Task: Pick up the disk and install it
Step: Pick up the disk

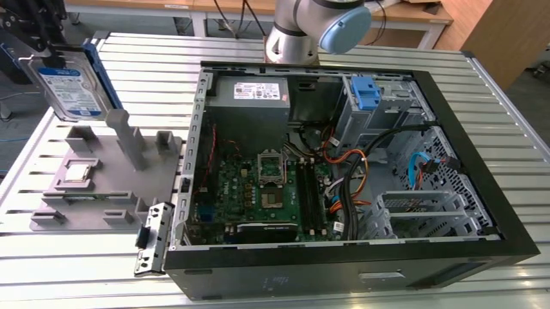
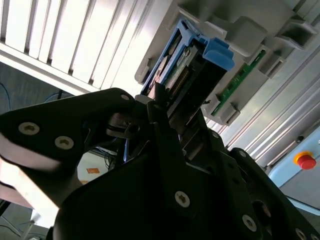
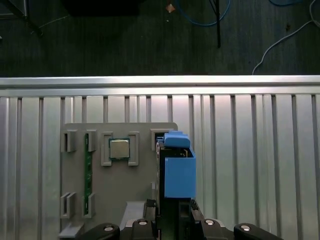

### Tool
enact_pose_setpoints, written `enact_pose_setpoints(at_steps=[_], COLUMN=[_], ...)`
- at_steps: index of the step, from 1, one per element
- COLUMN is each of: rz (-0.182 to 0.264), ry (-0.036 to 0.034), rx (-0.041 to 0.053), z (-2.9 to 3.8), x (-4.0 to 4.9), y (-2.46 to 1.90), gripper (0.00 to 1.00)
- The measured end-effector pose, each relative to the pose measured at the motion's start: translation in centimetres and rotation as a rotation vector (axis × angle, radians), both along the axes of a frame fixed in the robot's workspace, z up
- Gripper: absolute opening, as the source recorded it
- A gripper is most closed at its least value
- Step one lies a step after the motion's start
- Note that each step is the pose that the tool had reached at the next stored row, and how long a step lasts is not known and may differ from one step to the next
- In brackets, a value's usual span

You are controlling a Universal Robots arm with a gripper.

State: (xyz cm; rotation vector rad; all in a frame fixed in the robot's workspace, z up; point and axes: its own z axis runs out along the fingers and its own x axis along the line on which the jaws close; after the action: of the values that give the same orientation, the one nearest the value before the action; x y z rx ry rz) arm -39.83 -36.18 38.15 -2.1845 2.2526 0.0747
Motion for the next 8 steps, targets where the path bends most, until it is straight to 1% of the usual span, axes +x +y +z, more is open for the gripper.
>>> enact_pose_setpoints(at_steps=[3,8], rz=[0.000,0.000], ry=[0.0000,-0.0002], rx=[0.0000,0.0001], z=[0.79,1.73], x=[0.00,0.00], y=[0.00,0.00], gripper=[0.35,0.35])
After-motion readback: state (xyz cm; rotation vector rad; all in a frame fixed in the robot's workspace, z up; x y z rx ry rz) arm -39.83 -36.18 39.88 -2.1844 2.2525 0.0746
